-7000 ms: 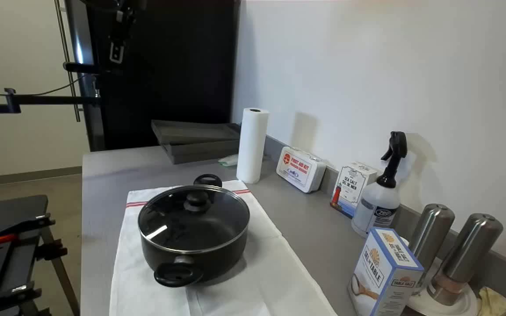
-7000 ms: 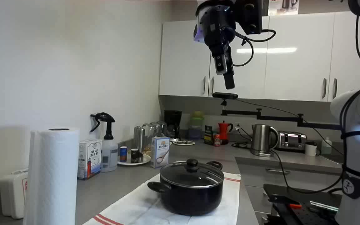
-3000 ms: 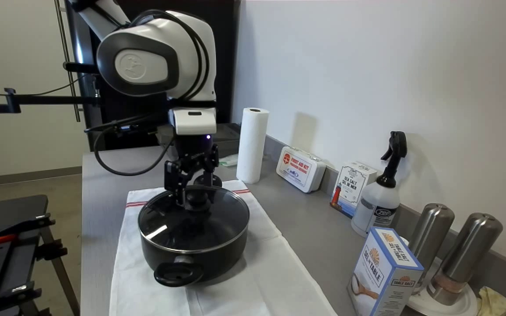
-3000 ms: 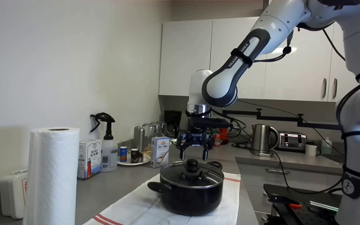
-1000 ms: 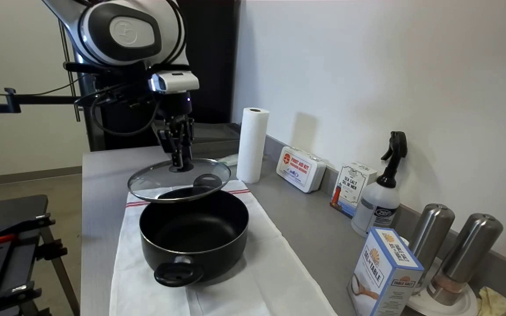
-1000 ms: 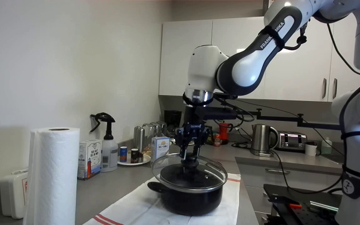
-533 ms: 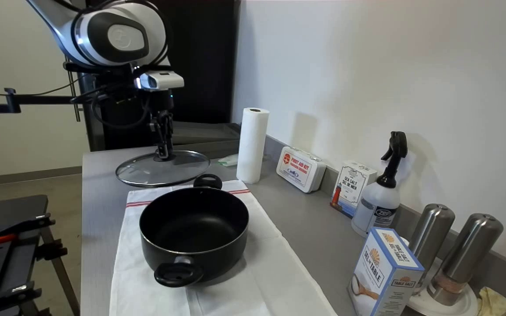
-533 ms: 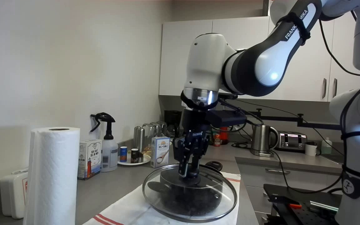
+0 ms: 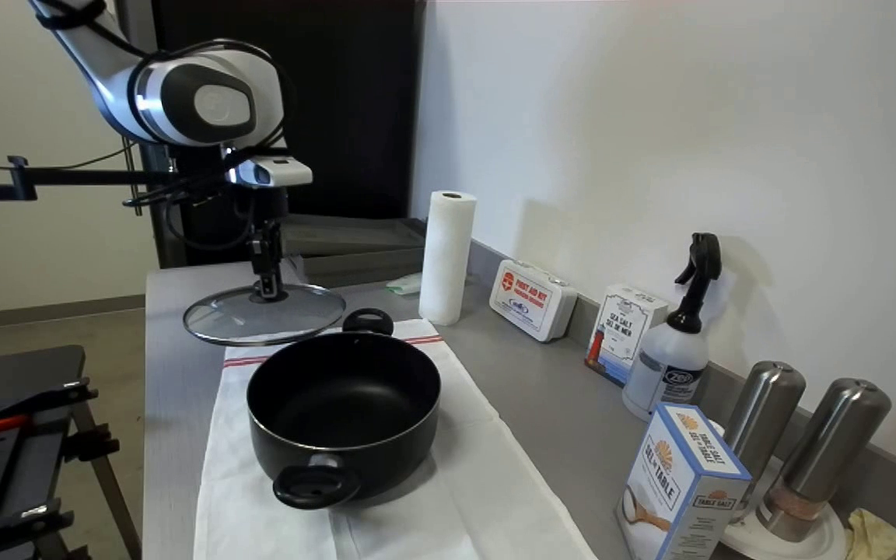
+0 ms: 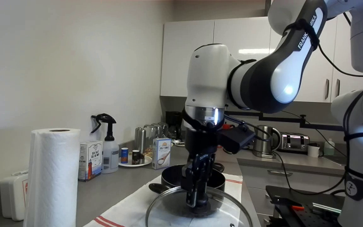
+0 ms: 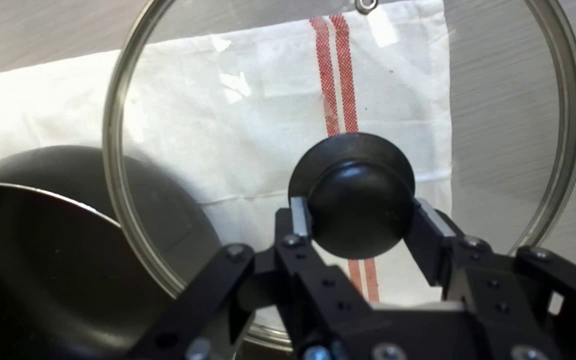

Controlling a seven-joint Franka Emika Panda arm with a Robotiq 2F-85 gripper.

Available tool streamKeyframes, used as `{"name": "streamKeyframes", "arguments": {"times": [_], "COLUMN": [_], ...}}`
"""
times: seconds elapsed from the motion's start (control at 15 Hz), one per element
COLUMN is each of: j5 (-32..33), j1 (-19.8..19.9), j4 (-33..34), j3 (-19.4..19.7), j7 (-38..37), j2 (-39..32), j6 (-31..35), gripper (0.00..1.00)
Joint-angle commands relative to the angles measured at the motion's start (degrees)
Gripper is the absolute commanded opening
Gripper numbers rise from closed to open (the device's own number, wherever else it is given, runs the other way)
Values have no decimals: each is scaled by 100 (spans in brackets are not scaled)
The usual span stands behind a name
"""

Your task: Remove the lid from the pot

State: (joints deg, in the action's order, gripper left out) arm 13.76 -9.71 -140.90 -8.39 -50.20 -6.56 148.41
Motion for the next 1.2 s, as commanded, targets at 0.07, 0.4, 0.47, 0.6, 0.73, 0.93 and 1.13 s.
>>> {"name": "streamKeyframes", "arguments": {"times": [0.07, 0.4, 0.47, 0.6, 0.73, 0.93, 1.13], "j5": [-158, -375, -427, -713, -995, -1206, -1223], "j1": [-116, -126, -126, -68, -35, -81, -155], "j4": [212, 392, 432, 541, 656, 832, 993], "j3": [58, 123, 147, 130, 135, 252, 402], "j7": [396, 819, 916, 1281, 1625, 1963, 2162], "j2": [-373, -807, -903, -1108, -1307, -1563, -1788], "j6": [264, 572, 645, 750, 831, 858, 816], "gripper": [25, 25, 25, 25, 25, 25, 25]}}
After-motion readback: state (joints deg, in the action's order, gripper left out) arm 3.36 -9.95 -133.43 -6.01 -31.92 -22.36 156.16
